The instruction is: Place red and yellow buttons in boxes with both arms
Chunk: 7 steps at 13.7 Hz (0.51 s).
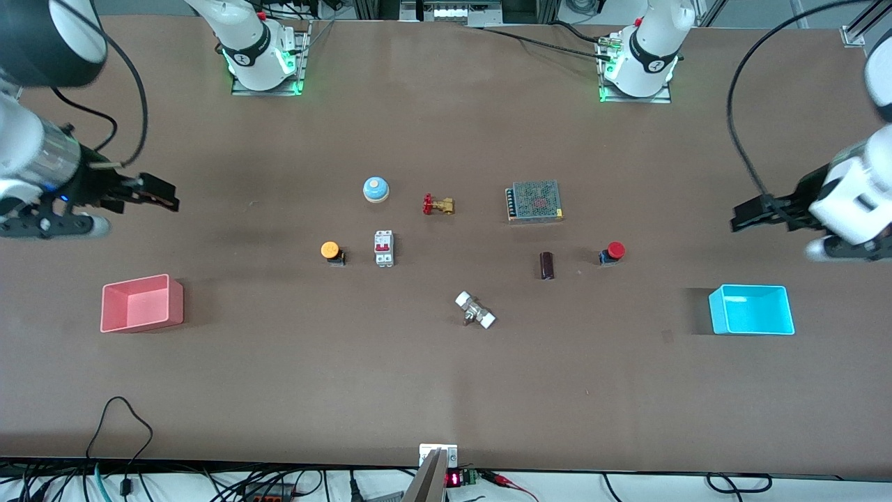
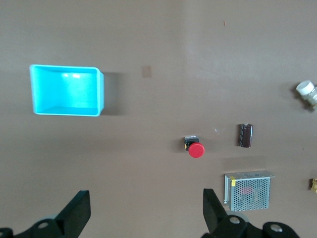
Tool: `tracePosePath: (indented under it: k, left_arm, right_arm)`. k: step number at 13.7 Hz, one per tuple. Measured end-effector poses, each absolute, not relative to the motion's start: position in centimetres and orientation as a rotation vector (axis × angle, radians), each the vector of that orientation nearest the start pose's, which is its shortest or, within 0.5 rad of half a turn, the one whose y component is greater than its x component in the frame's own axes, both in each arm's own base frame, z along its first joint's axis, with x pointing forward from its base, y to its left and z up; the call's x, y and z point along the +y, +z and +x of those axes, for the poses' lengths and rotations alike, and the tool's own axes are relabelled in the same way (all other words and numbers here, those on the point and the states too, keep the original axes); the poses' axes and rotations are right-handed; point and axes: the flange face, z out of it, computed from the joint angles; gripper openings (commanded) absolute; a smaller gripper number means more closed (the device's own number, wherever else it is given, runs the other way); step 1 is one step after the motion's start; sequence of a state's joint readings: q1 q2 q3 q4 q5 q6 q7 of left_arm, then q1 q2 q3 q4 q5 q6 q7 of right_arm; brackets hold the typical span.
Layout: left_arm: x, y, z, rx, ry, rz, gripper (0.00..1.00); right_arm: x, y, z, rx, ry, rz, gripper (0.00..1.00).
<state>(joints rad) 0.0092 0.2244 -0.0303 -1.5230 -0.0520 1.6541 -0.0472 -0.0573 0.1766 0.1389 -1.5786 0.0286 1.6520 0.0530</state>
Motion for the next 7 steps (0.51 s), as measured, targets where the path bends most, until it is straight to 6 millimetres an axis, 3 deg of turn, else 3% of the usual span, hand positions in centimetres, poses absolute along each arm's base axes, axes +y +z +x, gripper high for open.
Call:
tracePosePath:
  k: [3, 5, 7]
  left_arm:
    - [-5.1, 45.9, 64.0, 0.030, 0.263, -3.185, 1.00]
    - [-7.4, 42.5, 64.9, 0.078, 0.256, -3.184, 1.00]
    - [-7.8, 38.4, 65.2, 0.128, 0.182, -3.191, 1.00]
  right_arm:
    - [5.6, 48.6, 61.7, -0.059, 0.220, -3.081, 1.00]
    - [6.9, 45.8, 62.4, -0.084, 0.161, -3.079, 1.00]
    - [8.2, 42.9, 62.0, -0.099, 0.108, -3.079, 1.00]
